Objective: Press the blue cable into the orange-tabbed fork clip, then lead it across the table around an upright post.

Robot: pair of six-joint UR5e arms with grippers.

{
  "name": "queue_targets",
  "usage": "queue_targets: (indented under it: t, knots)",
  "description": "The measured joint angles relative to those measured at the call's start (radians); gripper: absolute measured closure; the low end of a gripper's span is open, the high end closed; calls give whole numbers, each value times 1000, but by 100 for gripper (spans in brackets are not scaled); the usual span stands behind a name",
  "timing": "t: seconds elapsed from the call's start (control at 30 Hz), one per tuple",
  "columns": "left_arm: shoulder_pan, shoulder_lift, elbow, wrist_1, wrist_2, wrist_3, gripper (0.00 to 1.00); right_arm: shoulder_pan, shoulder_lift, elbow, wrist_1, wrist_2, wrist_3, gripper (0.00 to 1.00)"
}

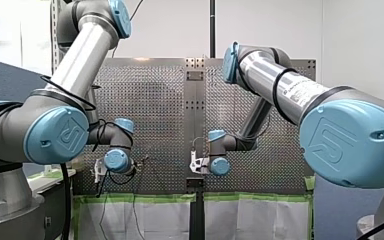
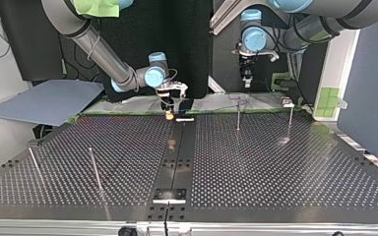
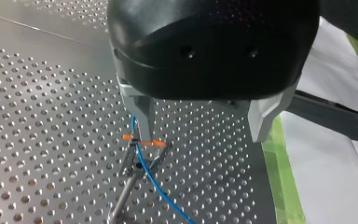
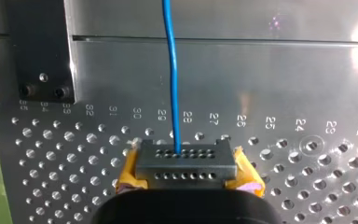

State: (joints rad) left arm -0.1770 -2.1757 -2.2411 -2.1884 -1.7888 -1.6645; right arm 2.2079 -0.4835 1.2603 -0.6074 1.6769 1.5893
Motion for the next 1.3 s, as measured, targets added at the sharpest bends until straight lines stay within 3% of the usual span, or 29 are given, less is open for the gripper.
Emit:
queue_targets:
  t: [0.23,0.5,1.0,1.3]
  knots:
    - [-9,0,5,32,55,26,0,-3,14,0,-3,0,-1,100]
    - [-34,0,59,17,107,-1,0,-7,17,-1,-7,0,-2,100]
    - [-79,-6,144,7,104,-92,0,-6,18,-2,-8,-1,-4,100]
    - [-91,-76,233,-26,85,-107,0,-4,18,-3,-5,-2,-2,100]
